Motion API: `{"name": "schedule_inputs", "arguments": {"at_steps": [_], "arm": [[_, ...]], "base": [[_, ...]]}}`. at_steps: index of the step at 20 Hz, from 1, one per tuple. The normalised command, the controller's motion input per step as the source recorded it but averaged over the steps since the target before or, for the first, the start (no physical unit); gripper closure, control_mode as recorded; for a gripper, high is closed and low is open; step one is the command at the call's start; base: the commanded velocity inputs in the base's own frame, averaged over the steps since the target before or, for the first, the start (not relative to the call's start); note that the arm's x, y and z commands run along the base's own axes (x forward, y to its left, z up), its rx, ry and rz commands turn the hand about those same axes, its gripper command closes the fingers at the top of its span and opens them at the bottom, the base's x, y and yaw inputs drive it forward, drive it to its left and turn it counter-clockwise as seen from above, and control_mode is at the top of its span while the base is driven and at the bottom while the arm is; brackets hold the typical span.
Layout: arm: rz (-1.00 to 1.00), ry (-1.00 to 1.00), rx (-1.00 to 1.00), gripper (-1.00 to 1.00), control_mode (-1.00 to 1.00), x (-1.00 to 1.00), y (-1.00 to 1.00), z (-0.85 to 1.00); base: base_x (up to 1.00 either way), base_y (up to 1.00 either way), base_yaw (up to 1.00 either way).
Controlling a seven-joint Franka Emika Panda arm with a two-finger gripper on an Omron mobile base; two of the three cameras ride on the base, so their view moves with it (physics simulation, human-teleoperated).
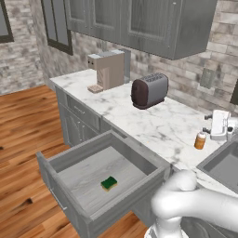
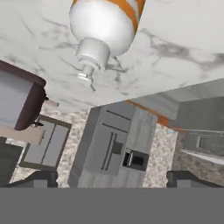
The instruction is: Restock the sink supplies by placing the sponge and soap dispenser on the counter and next to the sink. Make sure the soap dispenser is upright.
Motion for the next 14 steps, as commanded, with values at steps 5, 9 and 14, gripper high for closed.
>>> {"name": "schedule_inputs", "arguments": {"at_steps": [5, 9, 14], "arm": [[-0.05, -0.07, -0.26, -1.00, -1.00, -0.11, 0.82, 0.72], [0.00, -0.07, -0.31, -1.00, -1.00, -0.14, 0.93, 0.55], [0.00, -0.05, -0.35, -1.00, -1.00, -0.13, 1.00, 0.19]], "base": [[0.00, 0.00, 0.00], [0.00, 0.00, 0.00], [0.00, 0.00, 0.00]]}}
